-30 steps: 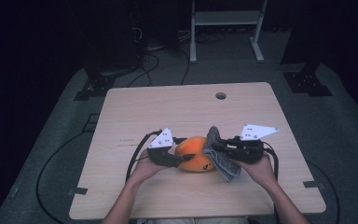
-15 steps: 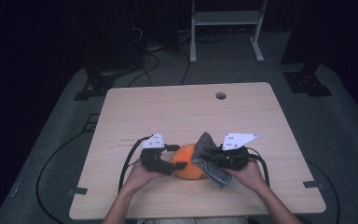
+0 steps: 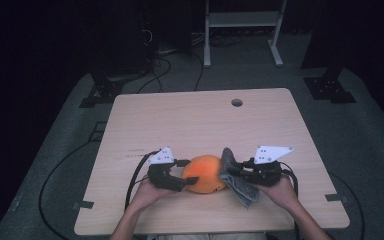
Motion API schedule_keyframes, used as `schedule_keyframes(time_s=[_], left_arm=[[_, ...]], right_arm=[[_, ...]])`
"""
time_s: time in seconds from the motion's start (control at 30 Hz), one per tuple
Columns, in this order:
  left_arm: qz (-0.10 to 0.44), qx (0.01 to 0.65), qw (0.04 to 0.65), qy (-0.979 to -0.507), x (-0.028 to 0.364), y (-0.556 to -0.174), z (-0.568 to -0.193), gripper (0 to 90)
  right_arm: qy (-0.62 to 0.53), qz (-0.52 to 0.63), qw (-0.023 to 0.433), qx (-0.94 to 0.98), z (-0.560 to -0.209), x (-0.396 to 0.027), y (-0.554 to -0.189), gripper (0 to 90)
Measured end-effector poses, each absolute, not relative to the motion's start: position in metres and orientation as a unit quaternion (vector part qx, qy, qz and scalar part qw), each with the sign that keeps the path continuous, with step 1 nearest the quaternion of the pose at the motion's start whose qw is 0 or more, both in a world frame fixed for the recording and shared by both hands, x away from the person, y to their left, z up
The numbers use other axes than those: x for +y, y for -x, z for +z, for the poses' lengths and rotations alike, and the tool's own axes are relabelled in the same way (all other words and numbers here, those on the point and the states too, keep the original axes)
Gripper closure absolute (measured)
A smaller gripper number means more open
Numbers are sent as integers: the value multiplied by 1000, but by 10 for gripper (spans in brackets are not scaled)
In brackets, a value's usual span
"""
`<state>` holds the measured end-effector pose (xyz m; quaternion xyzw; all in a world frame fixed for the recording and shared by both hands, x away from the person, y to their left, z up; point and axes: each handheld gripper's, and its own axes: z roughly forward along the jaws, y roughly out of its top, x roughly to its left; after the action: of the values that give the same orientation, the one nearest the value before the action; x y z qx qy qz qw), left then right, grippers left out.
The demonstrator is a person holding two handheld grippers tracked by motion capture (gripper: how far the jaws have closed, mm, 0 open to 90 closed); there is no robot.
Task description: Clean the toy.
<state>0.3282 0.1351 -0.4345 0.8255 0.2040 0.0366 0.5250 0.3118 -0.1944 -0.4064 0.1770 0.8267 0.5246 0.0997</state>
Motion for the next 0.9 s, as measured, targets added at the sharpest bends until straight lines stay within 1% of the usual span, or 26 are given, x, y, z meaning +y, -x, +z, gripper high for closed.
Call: schedule_keyframes(time_s=[0.1,0.17,0.27,0.3,0.4,0.5,0.57,0.67,0.73,0.83,0.9], left_arm=[[38,202,522,-828,136,-326,-434,264],[30,201,523,-828,137,-326,-433,238],[-3,214,529,-821,138,-329,-429,101],[-8,218,527,-821,138,-330,-428,87],[-8,227,506,-832,135,-335,-431,89],[-4,230,509,-829,135,-334,-435,179],[2,223,506,-833,134,-332,-435,210],[7,221,504,-835,134,-330,-435,215],[8,220,505,-834,134,-329,-435,215],[11,215,504,-836,134,-327,-435,215],[13,212,503,-838,134,-326,-435,215]], right_arm=[[-157,524,103,831,-395,-177,-314,784],[-151,507,100,842,-396,-166,-317,784],[-148,506,84,846,-404,-158,-320,786],[-147,509,86,844,-405,-158,-318,786],[-142,511,86,843,-406,-157,-316,785],[-144,508,91,844,-407,-160,-316,786],[-151,512,84,841,-410,-167,-317,786],[-167,508,84,841,-419,-181,-318,784],[-190,504,72,839,-426,-192,-322,783],[-220,487,69,842,-437,-207,-325,784],[-220,489,65,842,-436,-210,-324,785]])
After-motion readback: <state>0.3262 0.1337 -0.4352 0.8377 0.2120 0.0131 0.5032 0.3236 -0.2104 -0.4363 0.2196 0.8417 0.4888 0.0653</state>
